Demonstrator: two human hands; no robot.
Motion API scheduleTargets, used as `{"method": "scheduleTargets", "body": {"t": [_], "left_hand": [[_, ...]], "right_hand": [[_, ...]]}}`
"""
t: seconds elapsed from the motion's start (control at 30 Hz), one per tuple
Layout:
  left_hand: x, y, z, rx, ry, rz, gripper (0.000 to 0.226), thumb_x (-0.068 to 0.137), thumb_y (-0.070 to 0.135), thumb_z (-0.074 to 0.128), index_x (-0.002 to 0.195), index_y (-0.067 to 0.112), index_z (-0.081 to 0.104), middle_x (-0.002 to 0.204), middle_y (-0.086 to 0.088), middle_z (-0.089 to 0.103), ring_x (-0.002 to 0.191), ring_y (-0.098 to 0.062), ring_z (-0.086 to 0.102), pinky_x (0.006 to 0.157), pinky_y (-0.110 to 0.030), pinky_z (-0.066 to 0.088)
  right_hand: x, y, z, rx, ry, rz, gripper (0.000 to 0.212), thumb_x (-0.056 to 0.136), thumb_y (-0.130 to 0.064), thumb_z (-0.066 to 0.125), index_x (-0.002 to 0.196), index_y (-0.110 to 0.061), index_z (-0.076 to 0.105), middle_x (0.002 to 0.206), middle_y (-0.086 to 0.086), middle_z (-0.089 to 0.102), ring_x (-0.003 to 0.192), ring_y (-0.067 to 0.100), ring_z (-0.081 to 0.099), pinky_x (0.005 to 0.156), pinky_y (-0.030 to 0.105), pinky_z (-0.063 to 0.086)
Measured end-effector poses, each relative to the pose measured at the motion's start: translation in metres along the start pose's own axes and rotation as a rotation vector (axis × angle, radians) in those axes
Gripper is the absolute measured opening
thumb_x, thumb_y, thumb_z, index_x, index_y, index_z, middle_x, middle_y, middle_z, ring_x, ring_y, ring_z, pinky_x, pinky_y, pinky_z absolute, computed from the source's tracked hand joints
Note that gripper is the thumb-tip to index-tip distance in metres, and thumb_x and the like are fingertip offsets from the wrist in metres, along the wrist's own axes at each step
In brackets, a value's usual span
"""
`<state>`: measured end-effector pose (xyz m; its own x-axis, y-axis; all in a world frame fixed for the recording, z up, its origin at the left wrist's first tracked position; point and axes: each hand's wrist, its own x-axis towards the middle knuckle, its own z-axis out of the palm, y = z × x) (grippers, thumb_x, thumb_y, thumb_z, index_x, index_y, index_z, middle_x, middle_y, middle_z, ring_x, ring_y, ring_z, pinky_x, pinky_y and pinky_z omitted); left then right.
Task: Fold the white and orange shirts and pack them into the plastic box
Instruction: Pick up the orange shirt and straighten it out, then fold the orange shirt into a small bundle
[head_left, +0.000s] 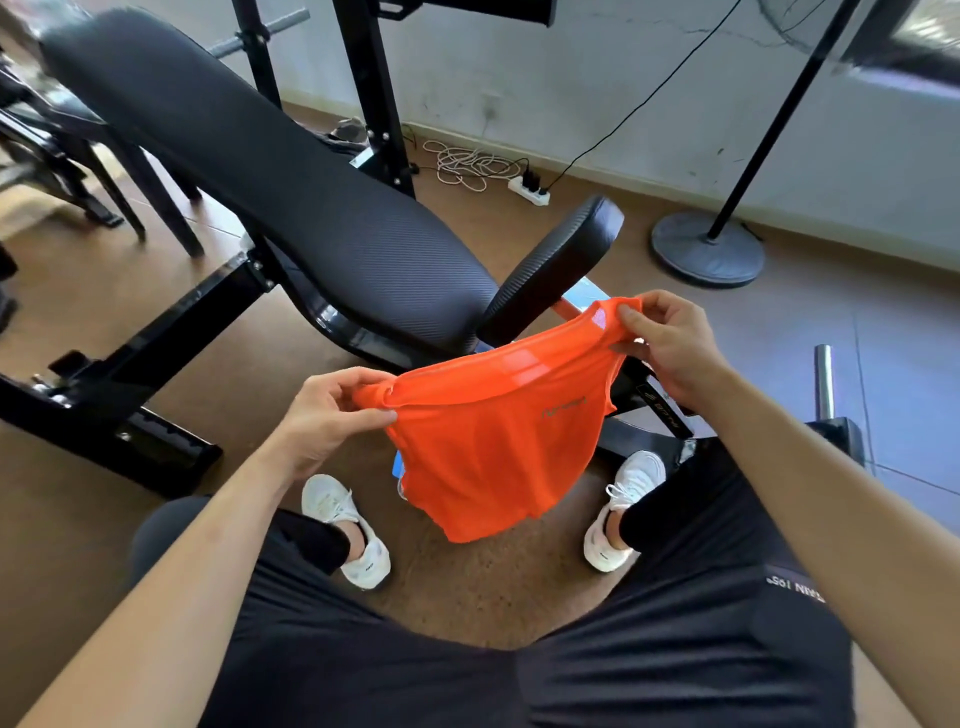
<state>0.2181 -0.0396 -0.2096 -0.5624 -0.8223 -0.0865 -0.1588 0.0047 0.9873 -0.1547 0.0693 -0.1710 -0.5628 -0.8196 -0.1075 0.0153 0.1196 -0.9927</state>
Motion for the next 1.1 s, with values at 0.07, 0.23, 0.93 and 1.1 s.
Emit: {"method": "scheduleTargets", "body": {"t": [0.07,0.23,0.93,1.1], "left_hand": [[0.004,0.0,0.0,-0.027,0.093,0.025,0.022,0.078,-0.002,0.078,0.09,0.017,0.079,0.078,0.003,0.073,0.071,-0.011,0.068,0.071,-0.02,0.058],[0.012,0.01,-0.002,-0.041,0.301,0.119,0.007,0.074,0.021,0.082,0.079,0.02,0.078,0.069,0.005,0.069,0.065,-0.01,0.064,0.064,-0.023,0.06],[0.032,0.058,0.052,-0.243,0.405,-0.133,0.016,0.087,0.02,0.076,0.076,0.016,0.066,0.065,-0.001,0.064,0.058,-0.016,0.061,0.061,-0.034,0.057],[0.021,0.066,0.084,-0.342,0.322,-0.19,0.01,0.089,0.012,0.073,0.081,0.009,0.069,0.063,-0.005,0.065,0.053,-0.017,0.064,0.055,-0.033,0.06]], "right_hand": [[0.0,0.0,-0.004,-0.073,-0.066,-0.031,0.004,0.093,-0.004,0.069,0.094,-0.007,0.069,0.091,0.016,0.069,0.08,0.02,0.068,0.077,0.03,0.061],[-0.004,-0.009,-0.008,-0.231,-0.084,-0.128,0.015,0.089,0.0,0.072,0.085,-0.014,0.072,0.082,0.011,0.069,0.073,0.018,0.065,0.073,0.032,0.059],[-0.012,-0.013,0.021,-0.233,0.184,-0.167,0.011,0.085,-0.022,0.077,0.074,-0.019,0.076,0.067,-0.004,0.064,0.066,0.013,0.057,0.066,0.039,0.055],[-0.042,-0.023,0.049,-0.176,0.043,-0.182,0.011,0.089,-0.012,0.075,0.078,-0.014,0.076,0.062,-0.001,0.065,0.053,0.006,0.055,0.054,0.021,0.05]]}}
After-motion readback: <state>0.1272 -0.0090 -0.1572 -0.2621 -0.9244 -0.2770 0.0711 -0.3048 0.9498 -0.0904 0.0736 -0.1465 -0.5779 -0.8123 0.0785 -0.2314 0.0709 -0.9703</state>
